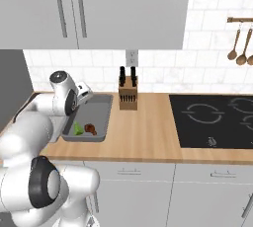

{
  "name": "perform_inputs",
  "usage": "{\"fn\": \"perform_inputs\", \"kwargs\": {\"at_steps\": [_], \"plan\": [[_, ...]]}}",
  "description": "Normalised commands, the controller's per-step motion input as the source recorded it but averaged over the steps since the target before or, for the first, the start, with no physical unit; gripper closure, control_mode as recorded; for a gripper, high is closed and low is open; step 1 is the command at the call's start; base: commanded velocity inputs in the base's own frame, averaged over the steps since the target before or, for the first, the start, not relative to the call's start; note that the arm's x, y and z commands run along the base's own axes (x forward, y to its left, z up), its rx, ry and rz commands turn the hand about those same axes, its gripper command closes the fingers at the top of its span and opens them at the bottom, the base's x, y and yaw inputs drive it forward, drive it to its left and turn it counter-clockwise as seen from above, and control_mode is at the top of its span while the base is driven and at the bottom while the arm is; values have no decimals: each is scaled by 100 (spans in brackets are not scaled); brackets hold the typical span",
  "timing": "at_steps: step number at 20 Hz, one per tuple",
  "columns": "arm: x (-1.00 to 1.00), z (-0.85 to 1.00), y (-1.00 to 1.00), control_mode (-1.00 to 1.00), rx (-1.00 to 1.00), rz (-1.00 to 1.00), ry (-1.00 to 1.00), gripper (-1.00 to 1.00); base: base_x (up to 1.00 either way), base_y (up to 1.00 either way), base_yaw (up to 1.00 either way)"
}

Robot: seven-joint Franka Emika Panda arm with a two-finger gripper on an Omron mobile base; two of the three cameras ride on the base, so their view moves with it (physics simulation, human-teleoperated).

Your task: Place one lemon wedge and one chicken drumstick in each tupperware on the nearby counter, to pack two identical lunches.

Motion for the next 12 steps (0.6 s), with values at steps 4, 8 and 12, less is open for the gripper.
{"fn": "perform_inputs", "kwargs": {"at_steps": [4, 8, 12], "plan": [[-100, 66, 0, -100, 0, -3, -1, -100, 0, 0, 0], [-100, 74, 3, -100, 0, -7, 0, -100, 0, 0, 0], [-25, 13, 2, 100, 0, -2, 0, -100, -75, 0, -6]]}}
